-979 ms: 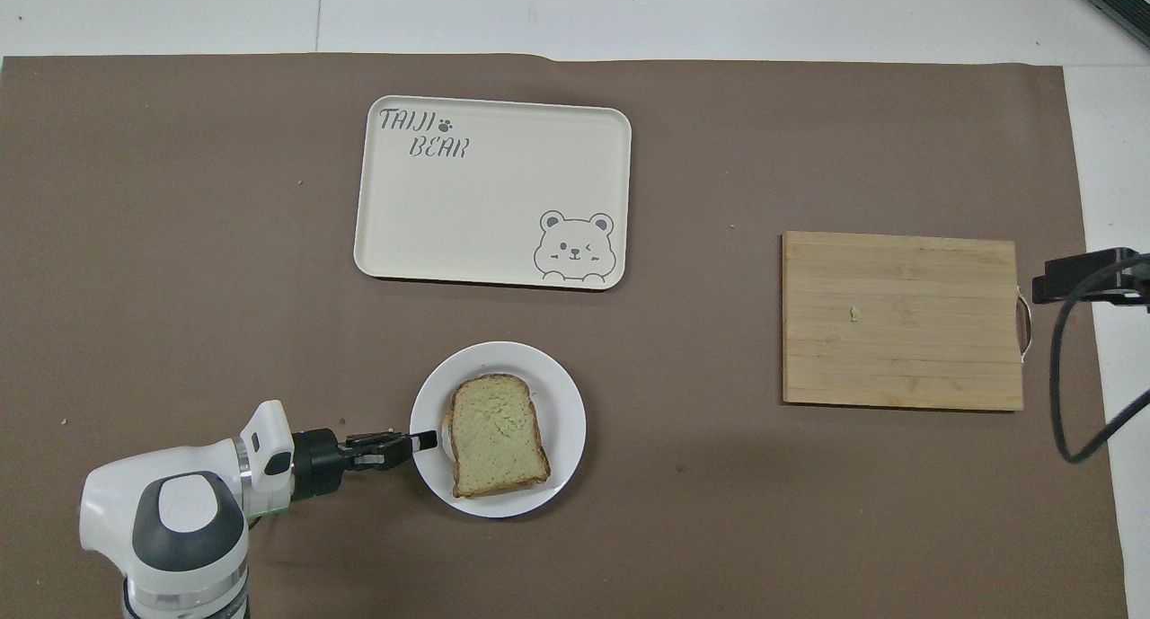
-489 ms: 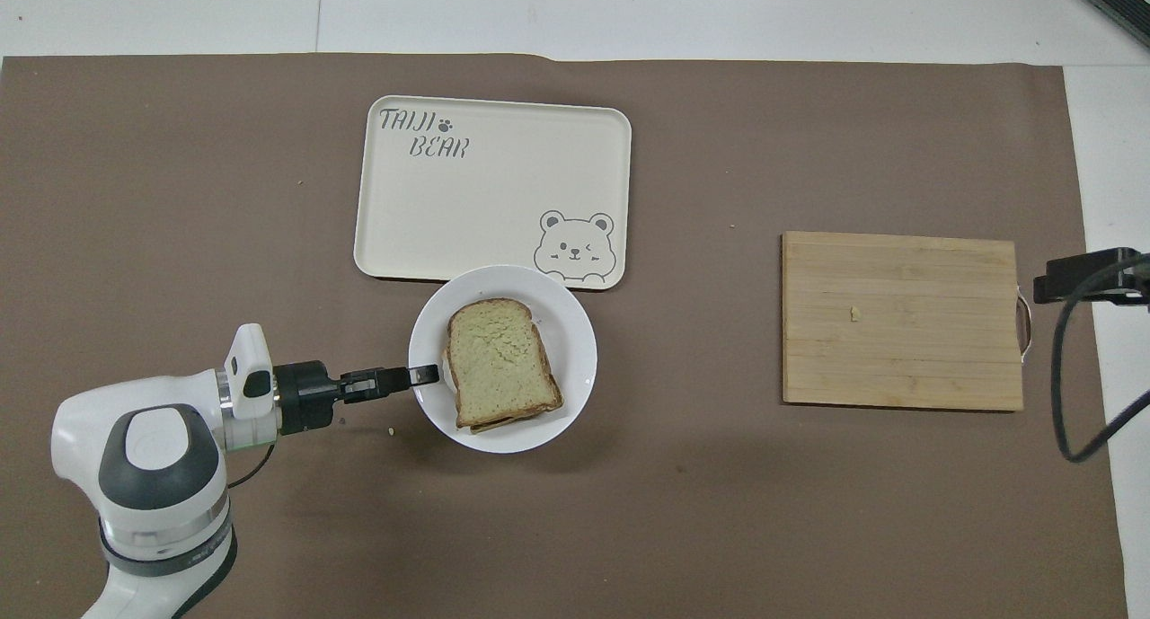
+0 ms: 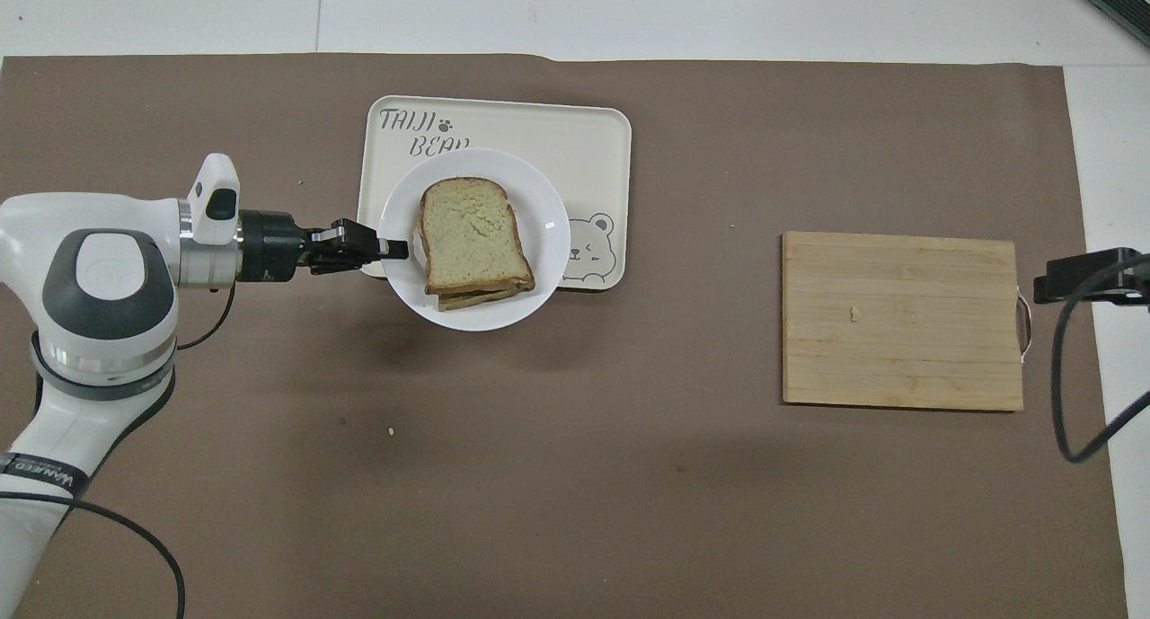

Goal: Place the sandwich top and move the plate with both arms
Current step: 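Slide the plate with the left gripper onto the cream tray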

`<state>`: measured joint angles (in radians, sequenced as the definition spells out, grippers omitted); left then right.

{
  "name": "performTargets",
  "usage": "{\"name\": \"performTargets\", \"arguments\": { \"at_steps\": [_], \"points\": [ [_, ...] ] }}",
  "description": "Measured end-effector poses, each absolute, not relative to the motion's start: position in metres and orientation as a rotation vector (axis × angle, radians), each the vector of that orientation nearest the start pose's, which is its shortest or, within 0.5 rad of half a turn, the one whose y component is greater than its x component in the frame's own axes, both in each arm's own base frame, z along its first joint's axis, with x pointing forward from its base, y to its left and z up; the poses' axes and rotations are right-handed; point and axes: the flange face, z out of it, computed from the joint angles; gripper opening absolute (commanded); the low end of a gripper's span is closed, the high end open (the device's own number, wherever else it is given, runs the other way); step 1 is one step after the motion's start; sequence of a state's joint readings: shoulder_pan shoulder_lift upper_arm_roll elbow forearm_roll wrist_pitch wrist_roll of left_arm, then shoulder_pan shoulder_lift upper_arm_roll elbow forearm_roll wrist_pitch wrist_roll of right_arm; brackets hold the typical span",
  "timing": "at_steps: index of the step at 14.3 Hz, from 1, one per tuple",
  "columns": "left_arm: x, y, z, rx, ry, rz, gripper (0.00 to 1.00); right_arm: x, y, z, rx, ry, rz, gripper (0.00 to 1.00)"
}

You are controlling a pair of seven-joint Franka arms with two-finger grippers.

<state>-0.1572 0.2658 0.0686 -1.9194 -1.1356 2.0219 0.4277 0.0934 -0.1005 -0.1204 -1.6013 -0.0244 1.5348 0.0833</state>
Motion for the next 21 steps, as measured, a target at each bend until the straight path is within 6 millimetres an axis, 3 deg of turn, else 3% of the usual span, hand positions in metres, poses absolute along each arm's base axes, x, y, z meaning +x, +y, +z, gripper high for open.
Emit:
{"name": "performTargets", "arguments": {
  "at_steps": [4, 7, 10, 16, 17, 18, 19, 21],
  "points": [
    [0.651, -0.112, 0.348, 2.213, 0.111, 0.037, 0.0, 0.519, -0.02, 0.661, -3.148, 0.175, -0.053, 1.0],
    [0.674, -0.131, 0.332, 2.244, 0.147, 0.061, 0.0, 0.519, -0.02, 0.661, -3.148, 0.175, -0.053, 1.0],
    [0.682, -0.159, 0.314, 2.293, 0.146, 0.084, 0.0, 0.519, -0.02, 0.661, -3.148, 0.175, -0.053, 1.0],
    [0.696, -0.162, 0.304, 2.327, 0.124, 0.101, 0.0, 0.519, -0.02, 0.661, -3.148, 0.175, -0.053, 1.0],
    [0.696, -0.164, 0.304, 2.339, 0.119, 0.113, 0.37, 0.519, -0.02, 0.661, -3.148, 0.175, -0.053, 1.0],
    [0.696, -0.171, 0.304, 2.367, 0.106, 0.133, 0.52, 0.519, -0.02, 0.661, -3.148, 0.175, -0.053, 1.0],
    [0.695, -0.18, 0.303, 2.427, 0.077, 0.161, 0.53, 0.519, -0.02, 0.661, -3.148, 0.175, -0.053, 1.0],
    [0.689, -0.202, 0.295, 2.564, 0.011, 0.195, 0.8, 0.519, -0.02, 0.661, -3.148, 0.175, -0.054, 1.0]
  ]
}}
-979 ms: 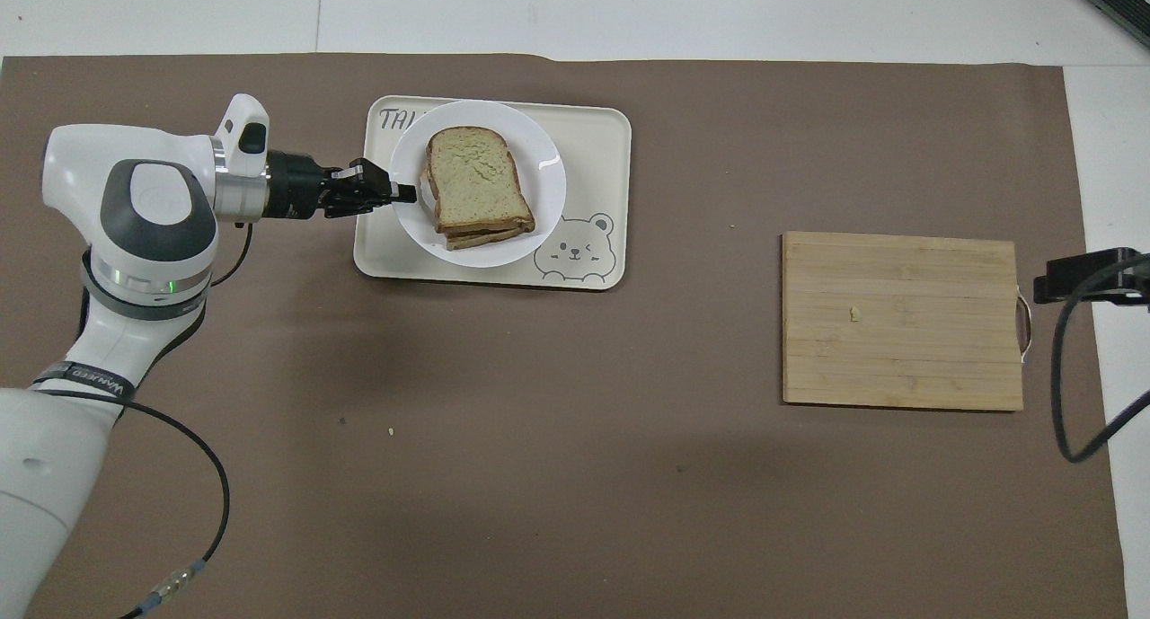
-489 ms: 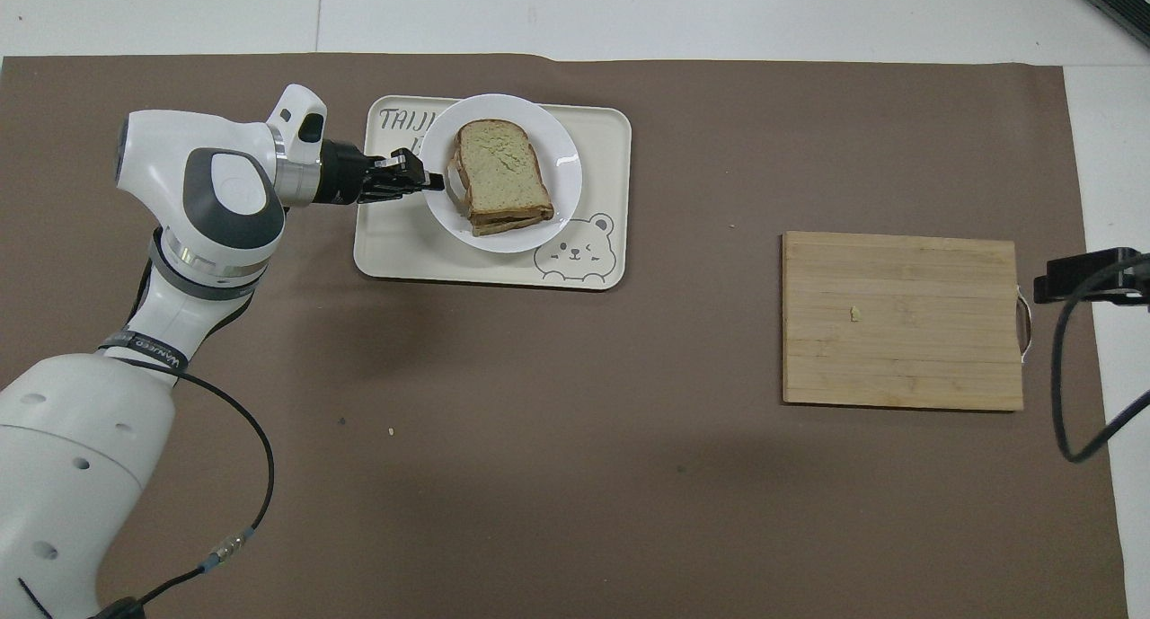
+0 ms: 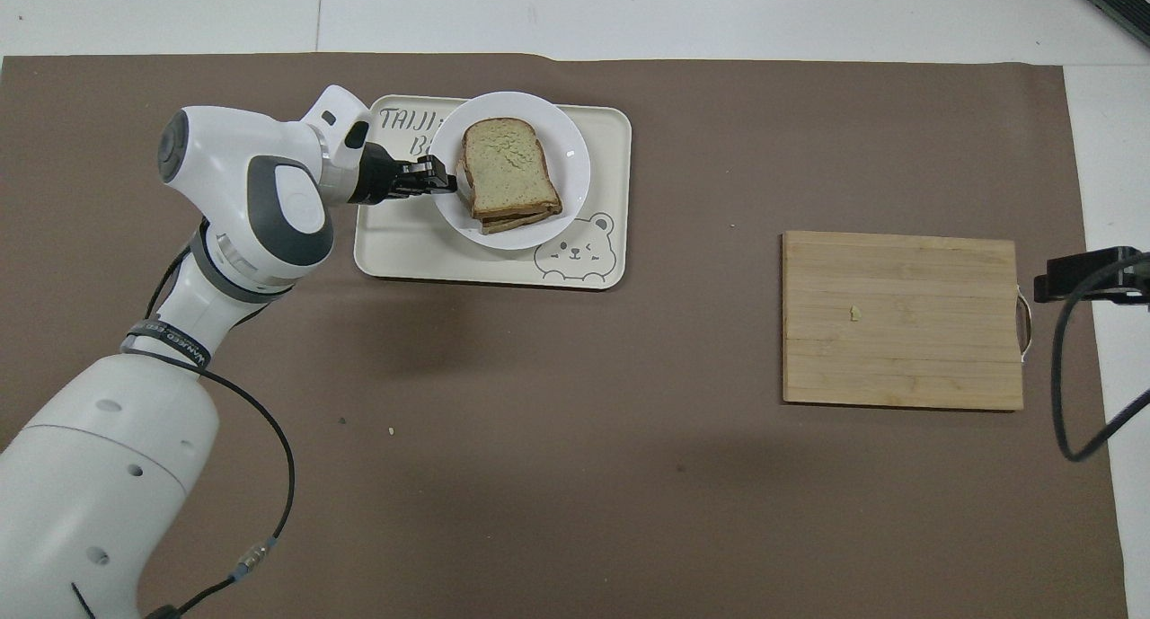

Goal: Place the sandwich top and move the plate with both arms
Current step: 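Slide the plate with the left gripper onto the cream tray, then open the left gripper and withdraw it away from the plate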

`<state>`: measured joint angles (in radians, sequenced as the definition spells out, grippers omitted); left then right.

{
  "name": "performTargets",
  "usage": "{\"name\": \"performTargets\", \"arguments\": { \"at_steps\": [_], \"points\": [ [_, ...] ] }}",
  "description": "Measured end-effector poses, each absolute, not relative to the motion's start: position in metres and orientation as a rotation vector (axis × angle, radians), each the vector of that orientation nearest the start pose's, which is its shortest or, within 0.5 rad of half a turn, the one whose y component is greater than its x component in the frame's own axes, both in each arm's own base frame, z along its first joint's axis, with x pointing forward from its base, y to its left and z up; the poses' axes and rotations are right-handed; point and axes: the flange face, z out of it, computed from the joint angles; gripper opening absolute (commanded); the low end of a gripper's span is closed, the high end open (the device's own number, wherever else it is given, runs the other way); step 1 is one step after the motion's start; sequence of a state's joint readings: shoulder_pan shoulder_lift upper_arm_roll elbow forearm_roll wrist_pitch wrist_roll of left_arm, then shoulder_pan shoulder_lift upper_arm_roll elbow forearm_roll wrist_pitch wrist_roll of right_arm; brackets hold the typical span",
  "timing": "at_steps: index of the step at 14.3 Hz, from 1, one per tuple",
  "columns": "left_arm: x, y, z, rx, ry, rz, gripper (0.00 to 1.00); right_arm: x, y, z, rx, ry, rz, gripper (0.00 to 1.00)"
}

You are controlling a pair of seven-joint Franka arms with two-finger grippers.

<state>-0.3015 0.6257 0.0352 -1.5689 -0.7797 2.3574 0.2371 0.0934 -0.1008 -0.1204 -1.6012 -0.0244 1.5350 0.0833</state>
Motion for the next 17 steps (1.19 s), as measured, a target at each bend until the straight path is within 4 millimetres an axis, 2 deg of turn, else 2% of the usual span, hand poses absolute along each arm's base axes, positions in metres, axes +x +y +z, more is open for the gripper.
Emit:
{"name": "performTargets", "arguments": {
  "at_steps": [1, 2, 5, 7, 11, 13, 17],
  "points": [
    [0.688, -0.209, 0.292, 2.601, -0.012, 0.201, 0.93, 0.519, -0.02, 0.661, -3.148, 0.175, -0.054, 1.0],
    [0.687, -0.212, 0.292, 2.619, -0.031, 0.208, 1.0, 0.519, -0.02, 0.661, -3.148, 0.175, -0.054, 1.0],
    [0.691, -0.206, 0.305, 2.676, -0.107, 0.245, 1.0, 0.519, -0.02, 0.661, -3.148, 0.175, -0.054, 1.0],
    [0.69, -0.195, 0.332, 2.706, -0.158, 0.243, 1.0, 0.519, -0.02, 0.661, -3.148, 0.175, -0.054, 1.0],
    [0.671, -0.165, 0.424, 2.877, -0.334, 0.19, 1.0, 0.519, -0.021, 0.661, -3.147, 0.178, -0.054, 1.0],
    [0.657, -0.155, 0.468, 2.981, -0.418, 0.202, 1.0, 0.519, -0.024, 0.661, -3.147, 0.186, -0.054, 1.0],
    [0.621, -0.129, 0.565, 3.081, -0.485, 0.25, 1.0, 0.519, -0.025, 0.661, -3.147, 0.189, -0.054, 1.0]
  ]
}}
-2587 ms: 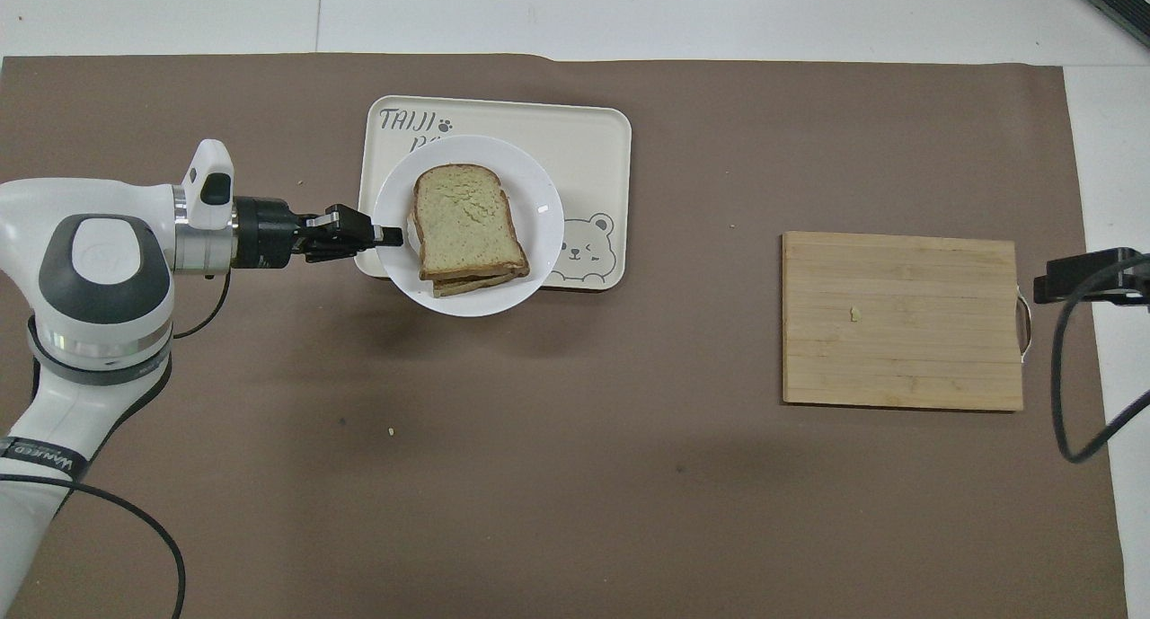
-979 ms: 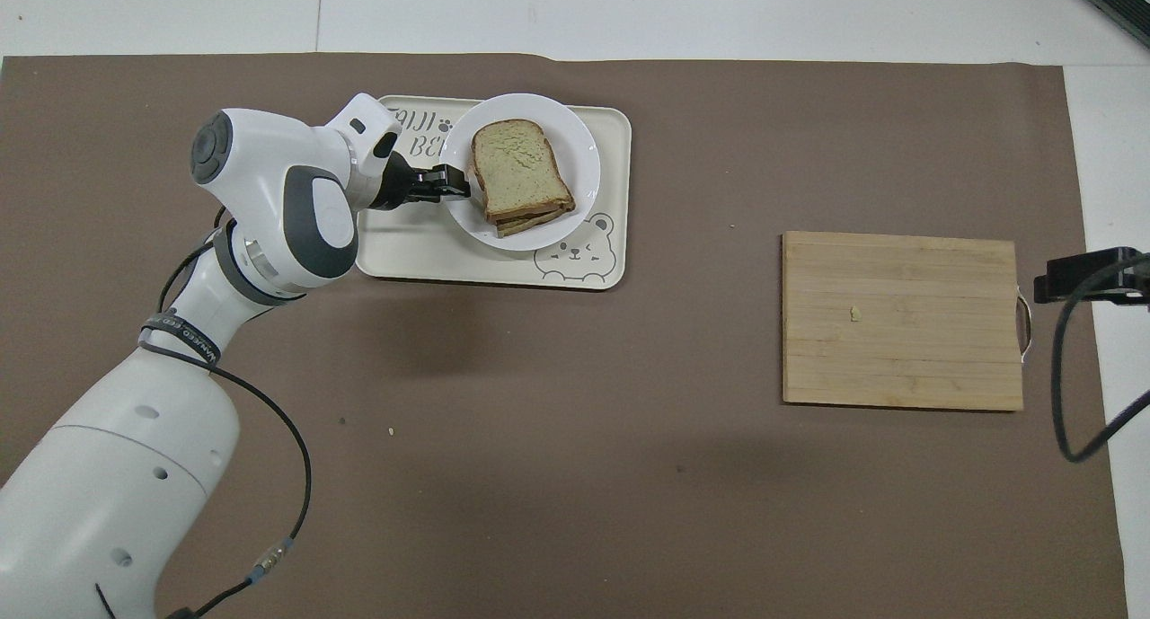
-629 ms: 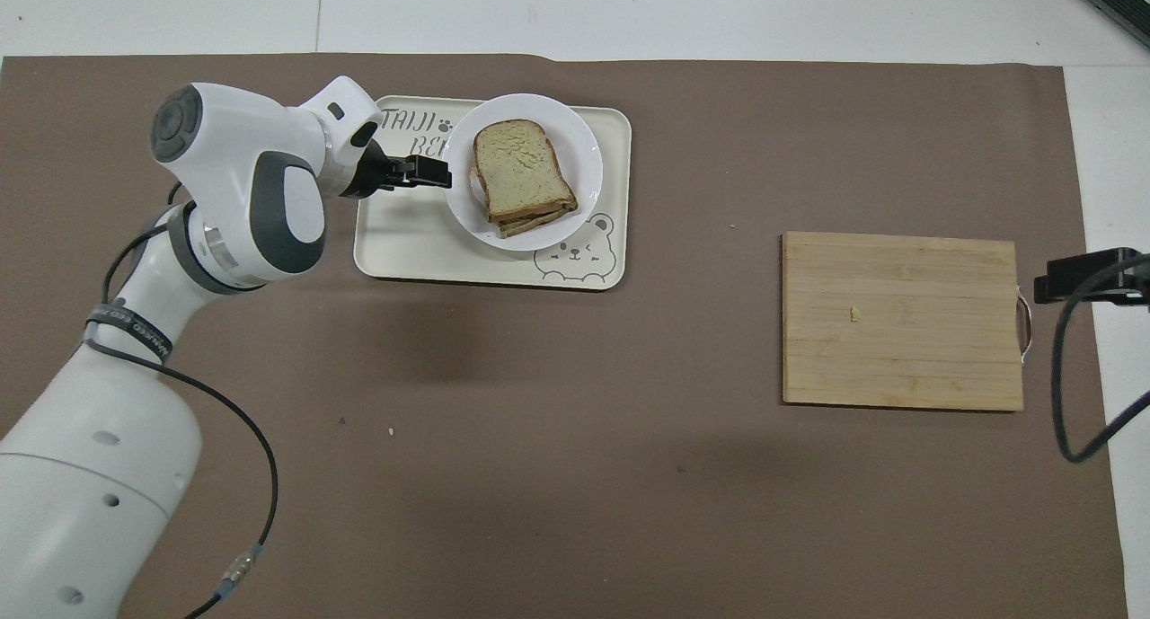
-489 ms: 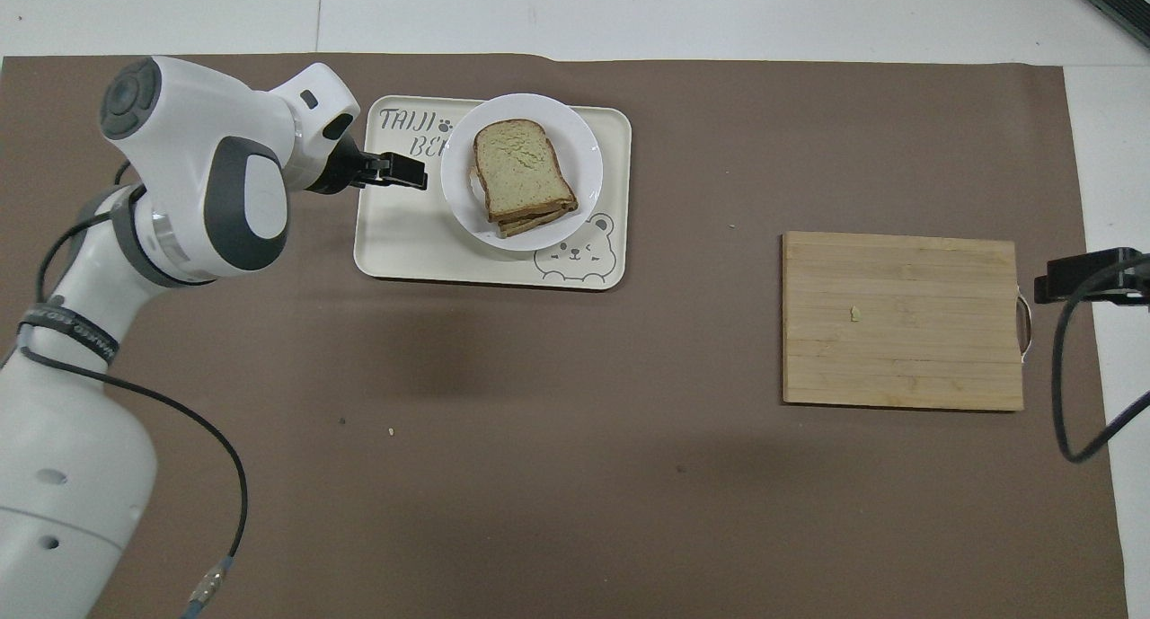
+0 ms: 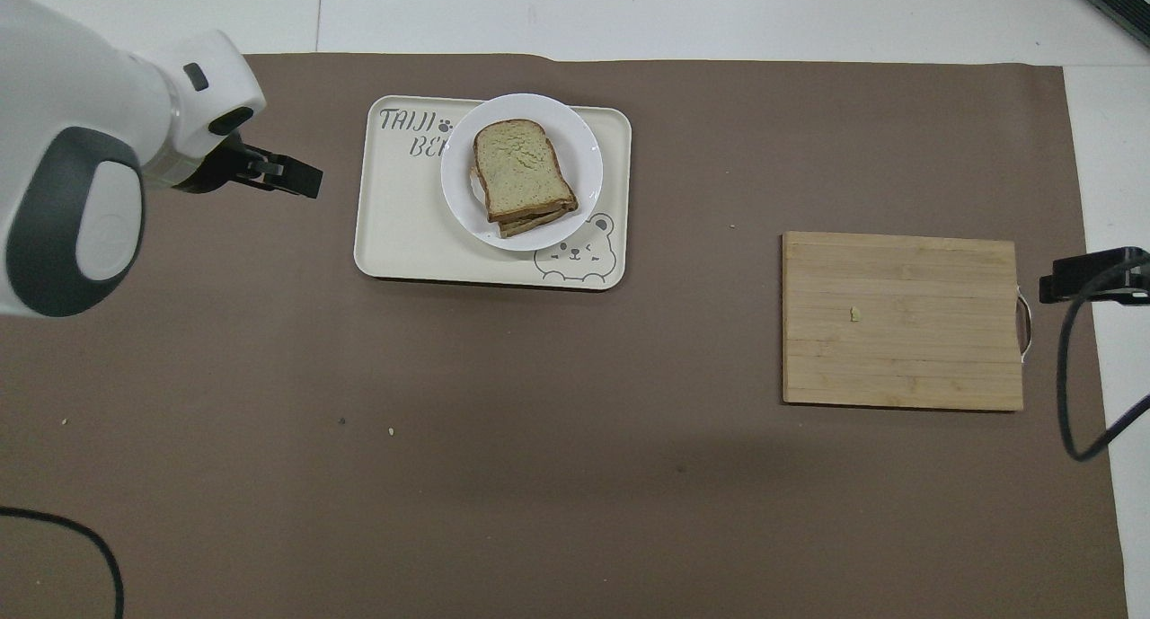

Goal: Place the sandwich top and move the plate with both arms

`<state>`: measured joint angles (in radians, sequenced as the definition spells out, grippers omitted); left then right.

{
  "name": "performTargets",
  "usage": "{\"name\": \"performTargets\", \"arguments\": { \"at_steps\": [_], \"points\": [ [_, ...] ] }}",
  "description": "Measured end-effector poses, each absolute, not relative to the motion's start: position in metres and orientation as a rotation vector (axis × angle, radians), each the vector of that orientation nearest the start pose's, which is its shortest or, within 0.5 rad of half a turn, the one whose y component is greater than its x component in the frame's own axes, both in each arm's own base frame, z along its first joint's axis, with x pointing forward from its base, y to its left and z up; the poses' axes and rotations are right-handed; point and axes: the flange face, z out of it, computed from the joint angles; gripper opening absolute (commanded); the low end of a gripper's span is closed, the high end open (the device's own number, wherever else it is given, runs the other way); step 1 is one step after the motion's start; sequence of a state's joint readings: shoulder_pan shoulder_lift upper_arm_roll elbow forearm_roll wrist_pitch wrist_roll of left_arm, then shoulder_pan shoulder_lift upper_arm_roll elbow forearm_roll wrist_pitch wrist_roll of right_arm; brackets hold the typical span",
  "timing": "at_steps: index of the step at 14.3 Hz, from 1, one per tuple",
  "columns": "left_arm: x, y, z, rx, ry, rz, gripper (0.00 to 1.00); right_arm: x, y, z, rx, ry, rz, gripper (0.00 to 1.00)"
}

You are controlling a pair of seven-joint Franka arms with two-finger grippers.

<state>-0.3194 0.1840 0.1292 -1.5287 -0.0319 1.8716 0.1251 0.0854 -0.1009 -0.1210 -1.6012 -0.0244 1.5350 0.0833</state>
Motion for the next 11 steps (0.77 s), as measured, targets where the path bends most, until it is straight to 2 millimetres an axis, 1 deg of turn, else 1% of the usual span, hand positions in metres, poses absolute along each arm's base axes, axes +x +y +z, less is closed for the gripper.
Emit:
{"name": "performTargets", "arguments": {
  "at_steps": [3, 5, 7, 11],
  "points": [
    [0.581, -0.106, 0.635, -3.088, 0.47, -0.19, 1.0, 0.519, -0.025, 0.661, -3.147, 0.189, -0.054, 1.0],
    [0.554, -0.085, 0.667, -3.097, 0.44, -0.111, 1.0, 0.519, -0.025, 0.661, -3.147, 0.189, -0.054, 1.0],
    [0.531, -0.067, 0.69, -3.1, 0.458, -0.064, 1.0, 0.519, -0.025, 0.661, -3.147, 0.189, -0.054, 1.0],
    [0.506, -0.026, 0.708, -3.102, 0.51, 0.001, 1.0, 0.519, -0.025, 0.661, -3.147, 0.188, -0.057, 1.0]
  ]
}}
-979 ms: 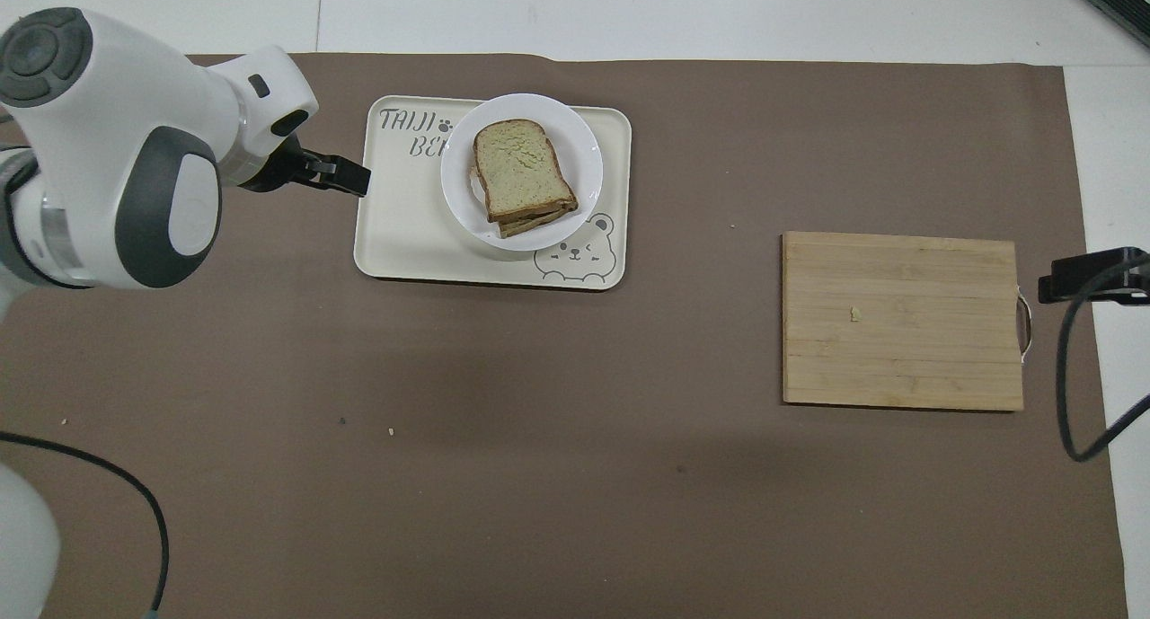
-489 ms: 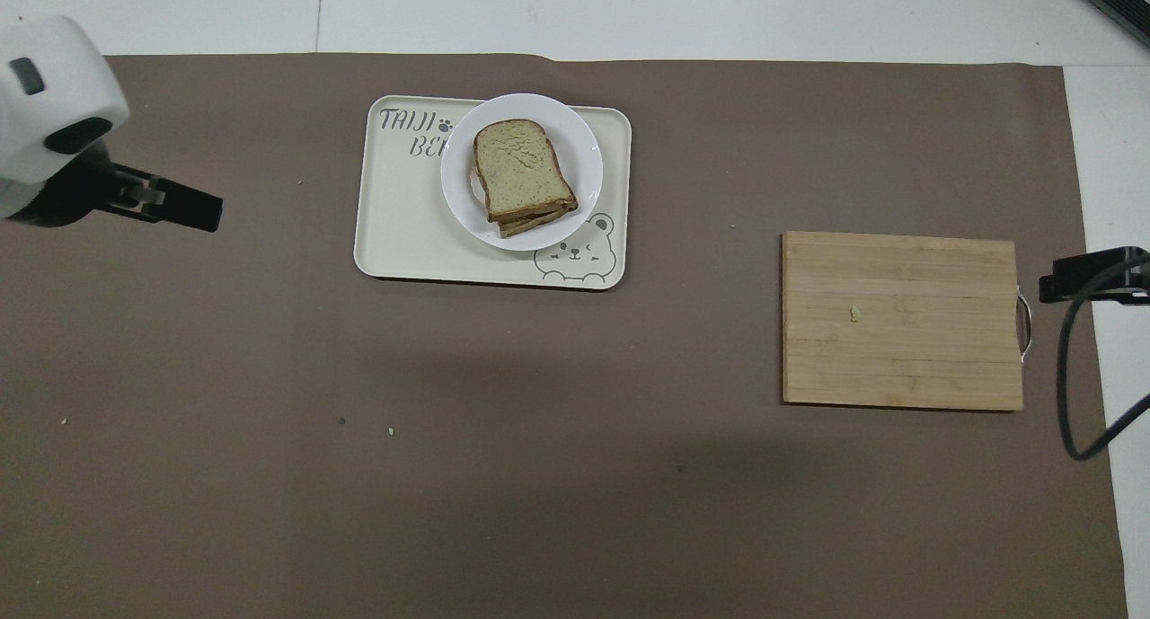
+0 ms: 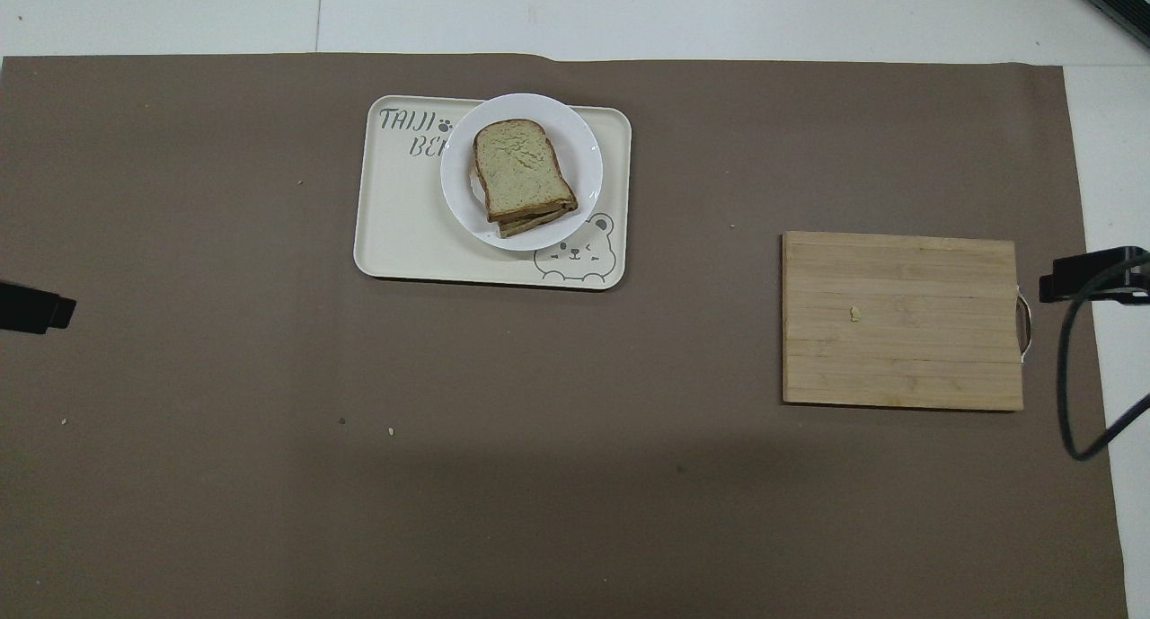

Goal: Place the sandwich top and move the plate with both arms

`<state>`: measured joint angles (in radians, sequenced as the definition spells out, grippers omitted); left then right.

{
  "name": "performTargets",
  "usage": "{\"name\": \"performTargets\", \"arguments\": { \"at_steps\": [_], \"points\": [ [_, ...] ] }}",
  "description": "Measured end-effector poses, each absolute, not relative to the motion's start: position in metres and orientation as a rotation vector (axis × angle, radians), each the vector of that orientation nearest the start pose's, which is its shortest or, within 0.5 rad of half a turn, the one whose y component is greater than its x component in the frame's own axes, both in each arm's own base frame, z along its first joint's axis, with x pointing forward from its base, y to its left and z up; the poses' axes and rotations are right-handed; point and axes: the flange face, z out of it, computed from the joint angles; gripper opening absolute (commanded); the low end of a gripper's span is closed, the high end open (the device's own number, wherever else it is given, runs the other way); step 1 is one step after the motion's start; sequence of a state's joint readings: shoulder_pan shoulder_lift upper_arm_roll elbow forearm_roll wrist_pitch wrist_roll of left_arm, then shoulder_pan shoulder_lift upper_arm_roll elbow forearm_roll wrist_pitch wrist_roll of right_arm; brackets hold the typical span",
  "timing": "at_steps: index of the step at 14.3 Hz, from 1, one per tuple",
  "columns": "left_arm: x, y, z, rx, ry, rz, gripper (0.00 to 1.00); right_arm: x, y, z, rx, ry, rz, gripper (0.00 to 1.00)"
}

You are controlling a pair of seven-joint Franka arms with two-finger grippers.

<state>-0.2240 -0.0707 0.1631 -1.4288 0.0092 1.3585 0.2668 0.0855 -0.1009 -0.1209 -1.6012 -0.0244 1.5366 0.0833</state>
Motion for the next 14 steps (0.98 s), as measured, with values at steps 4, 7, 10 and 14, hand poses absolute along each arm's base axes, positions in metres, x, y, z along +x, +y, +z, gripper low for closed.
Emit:
{"name": "performTargets", "arguments": {
  "at_steps": [4, 7, 10, 14],
  "points": [
    [0.488, 0.021, 0.721, -3.124, 0.438, 0.009, 1.0, 0.519, -0.026, 0.661, -3.147, 0.191, -0.056, 1.0],
    [0.489, 0.026, 0.717, -3.128, 0.425, 0.036, 1.0, 0.518, -0.033, 0.661, -3.145, 0.212, -0.054, 1.0],
    [0.497, 0.02, 0.71, -3.125, 0.437, 0.1, 1.0, 0.518, -0.034, 0.66, -3.145, 0.214, -0.051, 1.0],
    [0.507, 0.023, 0.709, -3.139, 0.419, 0.106, 1.0, 0.518, -0.034, 0.66, -3.146, 0.214, -0.048, 1.0]
  ]
}}
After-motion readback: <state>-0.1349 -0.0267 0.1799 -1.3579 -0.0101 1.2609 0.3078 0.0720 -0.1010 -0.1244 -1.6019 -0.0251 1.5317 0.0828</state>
